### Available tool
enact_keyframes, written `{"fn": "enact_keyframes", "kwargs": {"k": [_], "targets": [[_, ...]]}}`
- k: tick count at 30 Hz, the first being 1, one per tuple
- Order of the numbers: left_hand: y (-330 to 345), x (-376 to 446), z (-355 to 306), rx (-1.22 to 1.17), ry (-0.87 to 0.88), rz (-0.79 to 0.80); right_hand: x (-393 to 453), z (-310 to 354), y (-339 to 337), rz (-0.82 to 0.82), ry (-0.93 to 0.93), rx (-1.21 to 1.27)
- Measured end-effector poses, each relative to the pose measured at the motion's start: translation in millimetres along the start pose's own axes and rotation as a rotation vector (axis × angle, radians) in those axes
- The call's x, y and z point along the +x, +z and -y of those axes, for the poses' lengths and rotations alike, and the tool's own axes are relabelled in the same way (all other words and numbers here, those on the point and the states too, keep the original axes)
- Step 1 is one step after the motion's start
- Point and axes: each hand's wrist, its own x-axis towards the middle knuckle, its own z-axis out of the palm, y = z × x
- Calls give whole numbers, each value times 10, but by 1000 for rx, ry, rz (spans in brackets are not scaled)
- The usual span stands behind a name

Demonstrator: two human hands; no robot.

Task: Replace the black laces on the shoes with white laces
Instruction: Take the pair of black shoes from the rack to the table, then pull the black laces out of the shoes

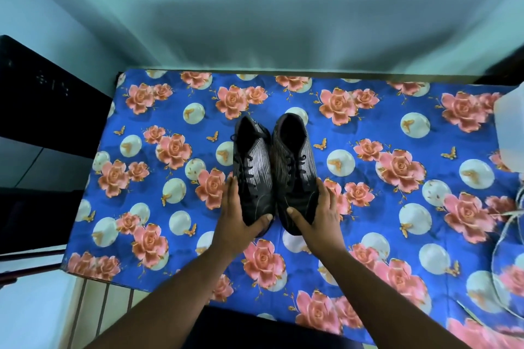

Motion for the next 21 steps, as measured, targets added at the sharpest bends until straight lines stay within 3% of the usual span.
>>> {"fn": "enact_keyframes", "kwargs": {"k": [11,21], "targets": [[59,308,508,-16,355,-86,254,-247,49,-71,-368,-8],[121,358,622,-108,446,-109,246,-388,184,-166,-494,-34]]}}
